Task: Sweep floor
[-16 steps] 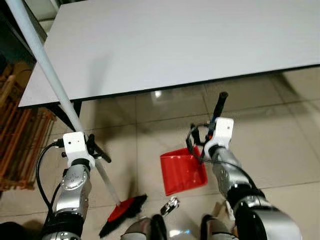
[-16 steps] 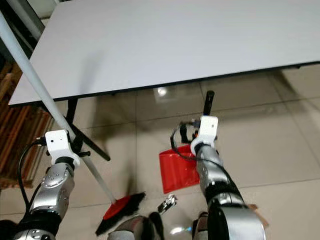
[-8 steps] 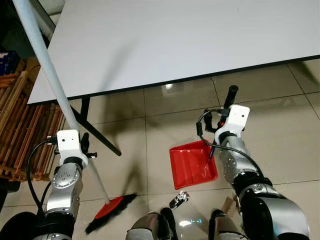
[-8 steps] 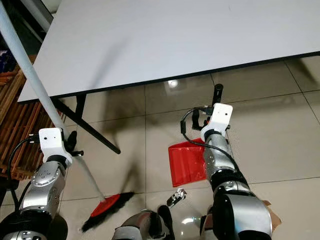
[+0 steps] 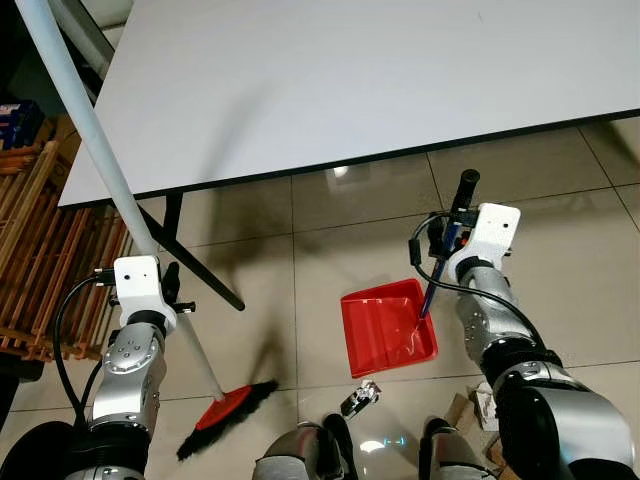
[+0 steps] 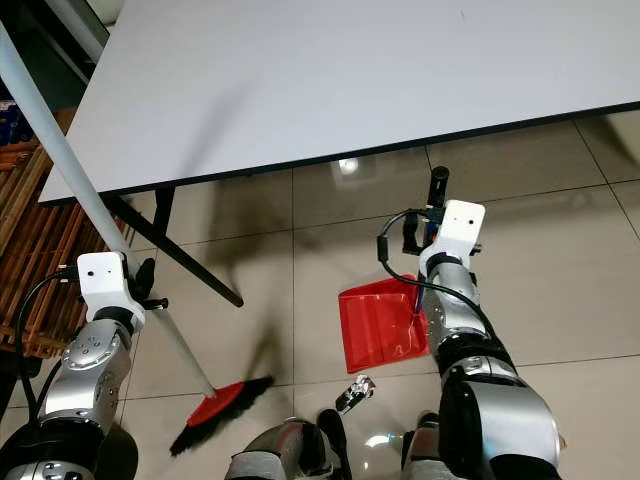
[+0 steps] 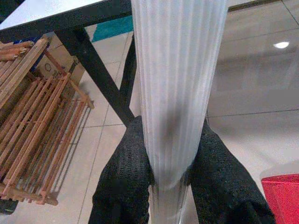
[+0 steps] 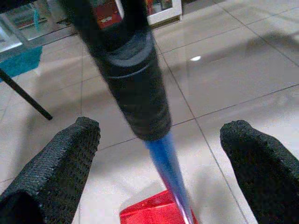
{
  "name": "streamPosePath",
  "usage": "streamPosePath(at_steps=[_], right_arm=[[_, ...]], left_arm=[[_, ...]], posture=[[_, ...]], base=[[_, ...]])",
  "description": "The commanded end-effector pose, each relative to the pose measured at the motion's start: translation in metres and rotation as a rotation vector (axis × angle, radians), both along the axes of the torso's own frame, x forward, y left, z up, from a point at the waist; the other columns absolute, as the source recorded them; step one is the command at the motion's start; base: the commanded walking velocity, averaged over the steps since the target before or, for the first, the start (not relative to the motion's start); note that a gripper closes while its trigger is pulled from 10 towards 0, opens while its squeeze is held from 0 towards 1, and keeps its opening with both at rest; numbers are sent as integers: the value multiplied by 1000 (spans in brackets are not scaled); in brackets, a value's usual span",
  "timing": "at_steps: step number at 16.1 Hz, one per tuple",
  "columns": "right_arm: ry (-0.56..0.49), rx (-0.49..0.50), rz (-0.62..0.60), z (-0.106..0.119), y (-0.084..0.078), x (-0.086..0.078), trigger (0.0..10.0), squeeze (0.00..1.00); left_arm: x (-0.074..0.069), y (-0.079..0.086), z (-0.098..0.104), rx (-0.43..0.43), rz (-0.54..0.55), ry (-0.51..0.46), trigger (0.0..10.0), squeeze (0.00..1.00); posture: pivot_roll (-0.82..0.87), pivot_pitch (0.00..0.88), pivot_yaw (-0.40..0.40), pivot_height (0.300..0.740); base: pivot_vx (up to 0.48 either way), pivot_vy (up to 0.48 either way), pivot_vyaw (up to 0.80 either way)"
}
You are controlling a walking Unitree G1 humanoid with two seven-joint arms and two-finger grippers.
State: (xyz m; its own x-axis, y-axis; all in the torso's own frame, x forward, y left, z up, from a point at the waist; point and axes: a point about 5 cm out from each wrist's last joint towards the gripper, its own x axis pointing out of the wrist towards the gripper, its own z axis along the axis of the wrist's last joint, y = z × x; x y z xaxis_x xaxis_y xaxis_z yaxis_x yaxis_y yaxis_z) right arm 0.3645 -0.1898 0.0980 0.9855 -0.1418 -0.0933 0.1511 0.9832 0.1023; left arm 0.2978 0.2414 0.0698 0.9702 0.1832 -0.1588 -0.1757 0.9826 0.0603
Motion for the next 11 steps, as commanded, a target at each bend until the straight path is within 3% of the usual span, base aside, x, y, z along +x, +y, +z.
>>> streamPosePath(at_steps=[1, 5, 11], right_arm=[[7, -13, -5, -1, -1, 0, 10000, 0], [5, -23, -36, 3, -16, 0, 10000, 0], [13, 41, -59, 4, -17, 2, 10000, 0]], left_arm=[[-2, 13, 4, 32, 29, 0, 10000, 0], [-3, 10, 2, 24, 31, 1, 10000, 0], [5, 13, 8, 31, 22, -5, 10000, 0]], posture=[[-29, 231, 271, 740], [-37, 224, 261, 740], [-37, 195, 284, 740]], base=[[0, 0, 0], [0, 0, 0], [0, 0, 0]])
